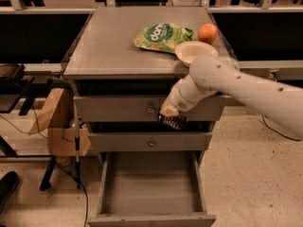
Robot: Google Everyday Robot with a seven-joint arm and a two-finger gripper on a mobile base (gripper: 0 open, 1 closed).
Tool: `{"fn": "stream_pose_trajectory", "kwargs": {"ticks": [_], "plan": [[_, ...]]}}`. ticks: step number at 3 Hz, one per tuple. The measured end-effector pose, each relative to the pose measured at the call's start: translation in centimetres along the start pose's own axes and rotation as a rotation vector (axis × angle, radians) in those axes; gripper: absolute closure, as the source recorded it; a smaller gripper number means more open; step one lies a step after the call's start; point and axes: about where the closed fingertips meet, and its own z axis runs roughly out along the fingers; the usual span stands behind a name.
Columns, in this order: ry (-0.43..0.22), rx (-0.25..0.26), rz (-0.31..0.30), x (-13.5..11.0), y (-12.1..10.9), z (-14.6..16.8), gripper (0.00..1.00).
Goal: Pick rxbar chocolate from bottom drawer and place on counter
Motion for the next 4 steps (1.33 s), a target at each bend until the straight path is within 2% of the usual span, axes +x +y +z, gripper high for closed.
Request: {"fn": "stream_pose_trajectory", "kwargs": {"ticks": [1, 2, 3, 4], "plan": [[0.044, 0.049, -0.116, -5.8, -1.8, -3.6, 1.0], [0.109, 0.072, -0.188, -11.0, -4.8, -5.6, 1.0], [0.212, 0.072, -0.236, -16.3, -8.6, -6.7, 1.0], [0.26, 0.133, -0.243, -21.0, -11.5, -9.2, 1.0]]}}
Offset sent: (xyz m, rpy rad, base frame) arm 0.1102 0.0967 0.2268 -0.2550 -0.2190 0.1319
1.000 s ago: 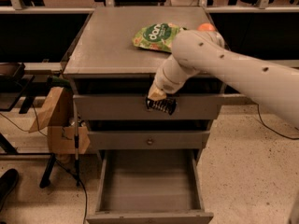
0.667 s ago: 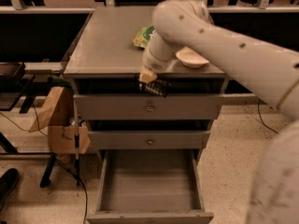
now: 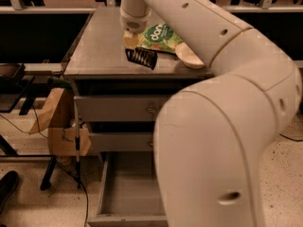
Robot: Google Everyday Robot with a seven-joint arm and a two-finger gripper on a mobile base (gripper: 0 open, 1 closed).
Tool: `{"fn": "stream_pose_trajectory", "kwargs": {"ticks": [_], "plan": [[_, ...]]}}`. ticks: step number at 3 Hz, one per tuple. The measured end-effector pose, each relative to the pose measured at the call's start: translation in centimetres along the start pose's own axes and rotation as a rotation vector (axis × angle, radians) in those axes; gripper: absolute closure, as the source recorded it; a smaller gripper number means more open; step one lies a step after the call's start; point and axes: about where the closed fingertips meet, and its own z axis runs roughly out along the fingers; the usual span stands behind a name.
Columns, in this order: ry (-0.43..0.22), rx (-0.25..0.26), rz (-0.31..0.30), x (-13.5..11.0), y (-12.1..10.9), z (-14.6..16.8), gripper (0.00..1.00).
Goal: Pick rxbar chocolate from bottom drawer and place on counter
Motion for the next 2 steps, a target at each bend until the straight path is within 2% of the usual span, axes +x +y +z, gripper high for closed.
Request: {"fn": "stream_pose_trajectory", "kwargs": {"ticks": [1, 2], "plan": [[0.03, 0.047, 0.011, -2.2, -3.1, -1.7, 1.0], [0.005, 0.097, 0.022, -3.0, -5.9, -1.9, 1.0]]}}
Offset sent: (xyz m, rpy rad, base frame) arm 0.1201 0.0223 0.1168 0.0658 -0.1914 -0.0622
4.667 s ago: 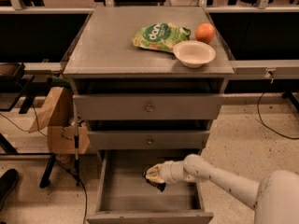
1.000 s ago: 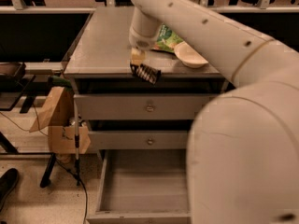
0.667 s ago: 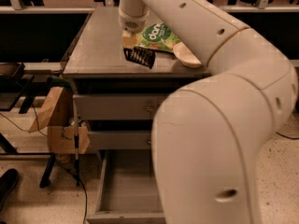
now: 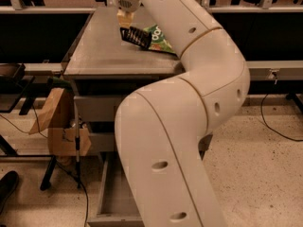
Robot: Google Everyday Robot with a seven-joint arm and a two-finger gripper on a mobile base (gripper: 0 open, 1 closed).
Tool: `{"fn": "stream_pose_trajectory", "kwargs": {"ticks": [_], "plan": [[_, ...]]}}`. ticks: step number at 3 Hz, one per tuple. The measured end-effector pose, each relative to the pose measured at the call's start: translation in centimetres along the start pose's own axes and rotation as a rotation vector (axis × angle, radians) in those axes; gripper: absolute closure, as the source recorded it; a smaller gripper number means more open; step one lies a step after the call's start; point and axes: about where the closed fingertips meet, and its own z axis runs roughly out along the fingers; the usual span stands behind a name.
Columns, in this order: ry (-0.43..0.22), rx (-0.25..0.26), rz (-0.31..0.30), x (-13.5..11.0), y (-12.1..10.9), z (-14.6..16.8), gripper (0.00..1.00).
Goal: Pick rxbar chocolate from bottom drawer and place on counter
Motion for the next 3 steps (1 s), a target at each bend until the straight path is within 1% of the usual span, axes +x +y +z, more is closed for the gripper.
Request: {"fn": "stream_pose_trajectory", "kwargs": {"ticks": [1, 2, 3], "plan": [[-0.101, 0.022, 0.009, 0.5, -1.9, 1.3, 0.84], [-0.186, 0.001, 0.043, 2.5, -2.2, 2.5, 0.62], [-0.248, -0.036, 0.064, 4.2, -1.7, 3.0, 0.38]]}}
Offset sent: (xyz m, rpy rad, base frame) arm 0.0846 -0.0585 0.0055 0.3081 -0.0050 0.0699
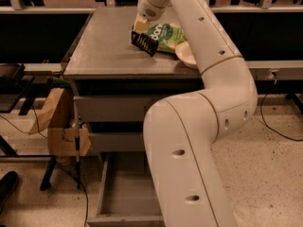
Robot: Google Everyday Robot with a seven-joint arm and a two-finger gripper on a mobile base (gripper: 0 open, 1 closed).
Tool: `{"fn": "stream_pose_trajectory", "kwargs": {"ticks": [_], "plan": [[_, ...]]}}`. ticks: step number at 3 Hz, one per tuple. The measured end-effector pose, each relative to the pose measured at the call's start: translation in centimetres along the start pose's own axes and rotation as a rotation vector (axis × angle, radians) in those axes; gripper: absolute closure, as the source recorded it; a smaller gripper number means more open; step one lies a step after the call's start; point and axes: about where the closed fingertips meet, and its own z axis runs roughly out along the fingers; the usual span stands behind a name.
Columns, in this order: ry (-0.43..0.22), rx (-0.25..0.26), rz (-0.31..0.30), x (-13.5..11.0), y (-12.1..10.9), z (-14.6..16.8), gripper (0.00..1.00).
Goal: Pick rxbar chocolate from bottom drawer and place on counter
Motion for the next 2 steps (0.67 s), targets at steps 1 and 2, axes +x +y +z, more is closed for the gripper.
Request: {"fn": "stream_pose_trajectory", "kwargs": {"ticks": [1, 2], "plan": [[-0.009, -0.003, 0.003, 0.06, 0.02, -0.02, 0.16], [-0.009, -0.003, 0.003, 0.06, 0.02, 0.0, 0.0]]}}
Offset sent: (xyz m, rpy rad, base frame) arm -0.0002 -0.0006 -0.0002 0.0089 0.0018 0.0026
